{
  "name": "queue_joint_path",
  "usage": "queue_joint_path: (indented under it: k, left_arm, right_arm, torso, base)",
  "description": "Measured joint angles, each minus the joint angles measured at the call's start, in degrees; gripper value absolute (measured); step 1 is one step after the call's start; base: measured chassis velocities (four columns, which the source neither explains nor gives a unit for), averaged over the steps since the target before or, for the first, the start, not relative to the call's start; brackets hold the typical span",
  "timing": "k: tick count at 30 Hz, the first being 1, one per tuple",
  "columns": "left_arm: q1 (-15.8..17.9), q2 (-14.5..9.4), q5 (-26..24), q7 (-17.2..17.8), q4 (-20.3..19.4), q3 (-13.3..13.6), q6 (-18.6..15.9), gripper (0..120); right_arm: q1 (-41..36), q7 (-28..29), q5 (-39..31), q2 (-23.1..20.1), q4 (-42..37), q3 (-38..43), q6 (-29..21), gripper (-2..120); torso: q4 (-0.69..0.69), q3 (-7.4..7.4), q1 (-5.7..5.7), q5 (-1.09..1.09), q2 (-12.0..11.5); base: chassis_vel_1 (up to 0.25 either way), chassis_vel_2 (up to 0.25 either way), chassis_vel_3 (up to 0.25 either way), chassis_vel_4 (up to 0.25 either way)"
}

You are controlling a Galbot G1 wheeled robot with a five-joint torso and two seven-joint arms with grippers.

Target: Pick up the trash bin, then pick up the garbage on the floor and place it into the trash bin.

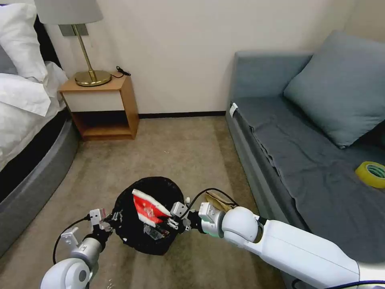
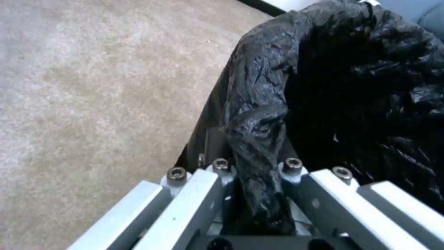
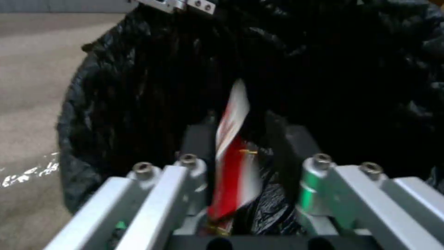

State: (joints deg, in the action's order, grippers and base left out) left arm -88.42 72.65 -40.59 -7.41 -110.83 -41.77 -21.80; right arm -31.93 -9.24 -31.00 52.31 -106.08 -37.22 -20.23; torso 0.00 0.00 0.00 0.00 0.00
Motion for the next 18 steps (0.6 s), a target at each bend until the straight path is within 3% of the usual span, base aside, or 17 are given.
queue_joint_path:
  k: [1,5,8,12,14,18]
  left_arm:
    - [0.0,0.0,0.0,0.0,0.0,0.0,0.0,4]
    - [-0.1,-1.9,-1.9,0.2,-0.1,-0.1,-0.5,4]
    - [1.0,-1.8,-1.8,0.7,1.0,-0.4,-0.5,4]
    - [2.9,-0.4,-1.1,2.5,2.5,-1.5,-0.1,4]
    - [3.5,0.1,-1.3,4.0,2.1,-2.8,-0.2,4]
    - [5.1,0.4,-2.3,5.9,0.9,-4.7,-1.4,4]
  right_arm:
    - [0.0,0.0,0.0,0.0,0.0,0.0,0.0,32]
    - [-1.0,2.9,-1.0,0.1,-1.8,1.6,-1.3,50]
    - [-1.7,5.0,-0.8,-0.1,-2.5,3.3,-1.1,59]
    - [-4.9,8.6,3.3,-0.8,-5.5,10.5,-0.7,72]
    - [-10.6,11.0,7.7,-2.1,-10.2,19.2,-0.1,82]
    - [-18.6,18.4,7.6,-3.9,-16.5,25.8,0.4,96]
  torso:
    - [0.0,0.0,0.0,0.0,0.0]
    - [0.01,0.0,0.0,0.01,0.0]
    - [0.01,0.0,0.0,0.01,0.0]
    - [0.01,0.0,0.0,-0.01,0.0]
    - [0.03,0.0,0.0,0.0,0.0]
    - [-0.03,0.0,0.0,0.02,0.0]
  base:
    - [0.0,0.0,0.0,0.0]
    - [0.0,0.0,0.0,0.0]
    - [0.0,0.0,0.0,0.0]
    - [0.0,0.0,0.0,0.0]
    - [0.0,0.0,0.0,0.0]
    - [0.0,0.0,0.0,0.0]
